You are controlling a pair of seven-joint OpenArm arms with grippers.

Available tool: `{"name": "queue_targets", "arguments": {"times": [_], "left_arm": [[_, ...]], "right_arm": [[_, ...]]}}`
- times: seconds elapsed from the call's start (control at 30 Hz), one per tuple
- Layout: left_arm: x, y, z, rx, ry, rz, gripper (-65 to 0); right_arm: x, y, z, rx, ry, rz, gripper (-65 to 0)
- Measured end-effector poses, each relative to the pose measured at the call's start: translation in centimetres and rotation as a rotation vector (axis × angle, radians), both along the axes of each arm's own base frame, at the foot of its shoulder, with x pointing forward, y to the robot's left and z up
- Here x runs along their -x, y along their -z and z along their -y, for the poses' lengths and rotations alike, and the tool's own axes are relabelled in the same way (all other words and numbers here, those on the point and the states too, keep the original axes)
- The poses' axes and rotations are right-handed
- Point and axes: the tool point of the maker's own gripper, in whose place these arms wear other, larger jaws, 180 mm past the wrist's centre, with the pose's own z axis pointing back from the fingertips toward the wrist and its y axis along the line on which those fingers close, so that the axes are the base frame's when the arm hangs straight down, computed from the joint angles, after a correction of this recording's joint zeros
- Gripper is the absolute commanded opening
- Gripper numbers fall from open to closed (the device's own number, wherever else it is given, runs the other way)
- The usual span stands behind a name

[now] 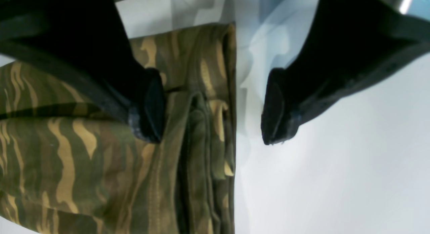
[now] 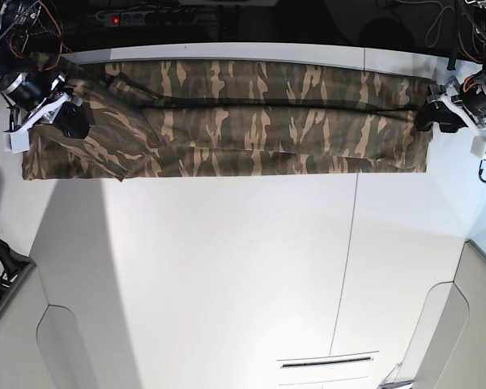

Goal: Fold the T-shirt properly
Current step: 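Lower the folded edge and release both grippers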

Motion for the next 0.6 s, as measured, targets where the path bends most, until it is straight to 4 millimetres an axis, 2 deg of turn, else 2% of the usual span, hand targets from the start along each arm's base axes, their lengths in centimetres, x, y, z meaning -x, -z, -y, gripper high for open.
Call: {"name": "queue_targets", "arguments": {"times": [0.4, 0.6], "left_arm": [[0.1, 0.2, 0.0, 0.036, -0.020, 0.004, -18.4], [0.1, 0.7, 2.1, 0.118, -0.024, 0.014, -18.4]], "right_arm": [[-0.1, -0.1, -0.1, -0.010, 0.001, 0.006, -65.0], [-0.1, -0.1, -0.1, -0.010, 0.001, 0.006, -65.0]]}}
